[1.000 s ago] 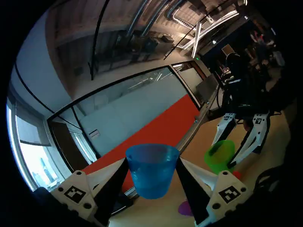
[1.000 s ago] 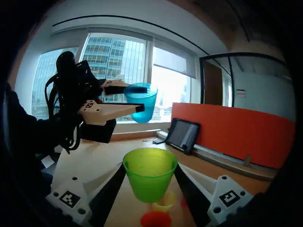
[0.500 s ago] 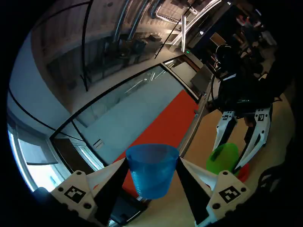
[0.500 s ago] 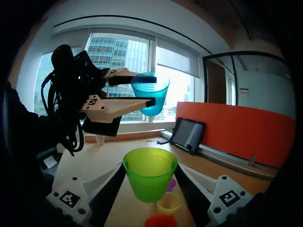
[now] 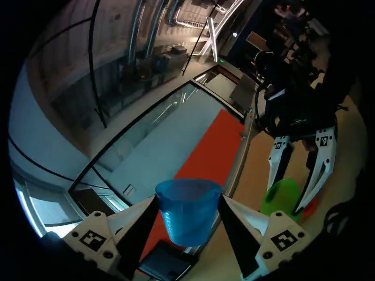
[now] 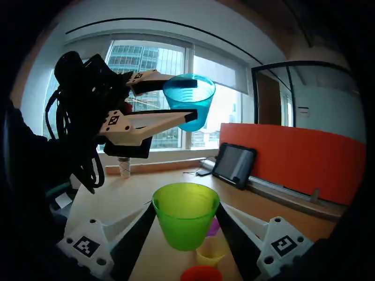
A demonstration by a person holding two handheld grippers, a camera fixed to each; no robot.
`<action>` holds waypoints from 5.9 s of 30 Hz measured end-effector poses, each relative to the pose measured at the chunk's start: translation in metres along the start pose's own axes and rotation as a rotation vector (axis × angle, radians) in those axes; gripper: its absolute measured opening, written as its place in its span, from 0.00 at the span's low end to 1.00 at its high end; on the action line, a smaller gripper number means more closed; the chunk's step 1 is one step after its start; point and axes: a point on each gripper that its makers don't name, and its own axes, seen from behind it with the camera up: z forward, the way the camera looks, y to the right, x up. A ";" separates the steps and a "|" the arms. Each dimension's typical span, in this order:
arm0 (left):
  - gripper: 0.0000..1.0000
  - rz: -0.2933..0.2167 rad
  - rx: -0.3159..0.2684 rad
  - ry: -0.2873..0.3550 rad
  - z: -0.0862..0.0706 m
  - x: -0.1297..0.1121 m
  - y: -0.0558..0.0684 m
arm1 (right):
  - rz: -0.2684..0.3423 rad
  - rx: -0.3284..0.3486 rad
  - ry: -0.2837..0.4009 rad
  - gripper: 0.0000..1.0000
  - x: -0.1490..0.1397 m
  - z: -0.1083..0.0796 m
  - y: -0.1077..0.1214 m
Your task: Pour water
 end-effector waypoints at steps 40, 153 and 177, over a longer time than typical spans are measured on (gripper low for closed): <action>0.85 0.198 0.026 0.031 0.007 0.024 0.002 | 0.000 0.002 0.005 0.91 -0.001 -0.003 0.002; 0.85 0.803 0.094 0.097 0.000 0.075 0.007 | -0.013 -0.015 0.049 0.91 0.011 -0.014 0.005; 0.85 0.419 0.087 0.050 0.009 0.053 -0.014 | 0.001 -0.027 0.066 0.91 0.013 -0.015 0.010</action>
